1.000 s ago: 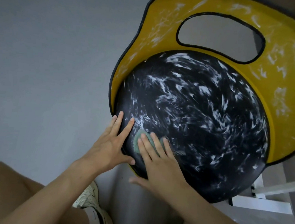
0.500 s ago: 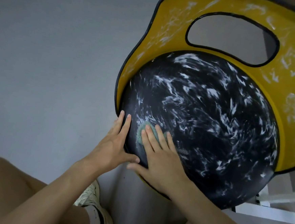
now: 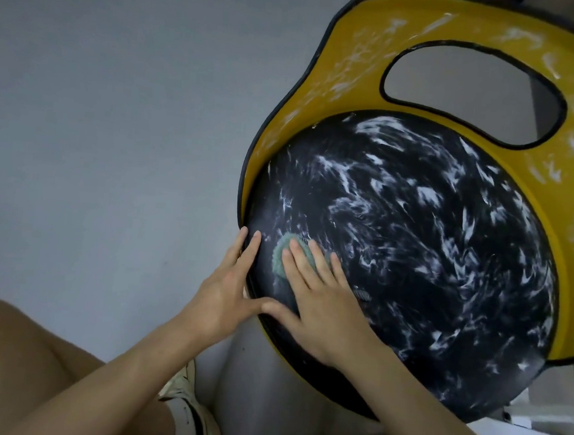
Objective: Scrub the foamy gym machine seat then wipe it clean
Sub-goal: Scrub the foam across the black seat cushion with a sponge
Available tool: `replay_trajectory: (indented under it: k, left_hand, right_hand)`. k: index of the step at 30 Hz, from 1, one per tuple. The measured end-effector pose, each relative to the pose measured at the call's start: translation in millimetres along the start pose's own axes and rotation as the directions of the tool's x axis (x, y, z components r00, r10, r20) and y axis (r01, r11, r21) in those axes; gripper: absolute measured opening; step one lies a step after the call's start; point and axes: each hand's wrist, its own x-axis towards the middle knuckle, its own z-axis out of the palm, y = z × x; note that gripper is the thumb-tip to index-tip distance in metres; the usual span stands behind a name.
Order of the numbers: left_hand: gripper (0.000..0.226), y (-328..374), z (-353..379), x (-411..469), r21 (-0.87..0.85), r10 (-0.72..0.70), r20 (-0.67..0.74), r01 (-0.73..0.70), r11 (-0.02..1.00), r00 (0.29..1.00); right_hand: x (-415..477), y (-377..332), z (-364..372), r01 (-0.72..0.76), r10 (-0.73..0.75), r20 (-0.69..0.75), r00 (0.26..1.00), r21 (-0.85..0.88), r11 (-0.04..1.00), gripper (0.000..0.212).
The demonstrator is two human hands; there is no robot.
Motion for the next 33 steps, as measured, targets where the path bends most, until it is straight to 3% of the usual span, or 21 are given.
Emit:
replay_trajectory:
  k: [3,10,16,23,30,33]
  left_hand:
    - [0.121,1.2,-3.6,0.7,0.025,0.006,0.063,-0.007,1.0,0.998]
    - [0.125,4.7,-5.1,2.5,0.052,-0.004,0.09,-0.001,0.999,0.996]
    - [0.124,0.9,-4.8,3.8,0.053,0.021,0.079,-0.025,0.998,0.997]
    - [0.127,2.2,-6.1,3.4,0.063,0.016,0.096,-0.022,0.998,0.995]
    - [0.129,0.2,-10.5,3.3,0.12,0.03,0.109,-0.043,0.992,0.994]
    - [0.129,-1.5,-12.1,2.0,0.138,0.037,0.112,-0.052,0.989,0.993]
  right_hand:
    - [8.5,0.2,-3.4,-0.003,0.003,0.002,1.0,-0.007,1.0,0.073]
    - [-67.1,12.0,27.2,0.027,-0.031,-0.05,0.998,-0.064,0.998,0.059]
    - [10.6,-2.2,0.5,0.003,-0.003,-0.055,0.998,0.002,1.0,0.067]
    - [-74.2,9.2,30.5,0.014,-0.021,-0.087,0.996,-0.08,0.997,0.066]
    - [16.2,-12.4,5.1,0.001,-0.004,-0.064,0.998,-0.045,0.999,0.071]
    - [-12.2,-5.3,15.3,0.021,-0.029,-0.102,0.994,-0.082,0.996,0.066]
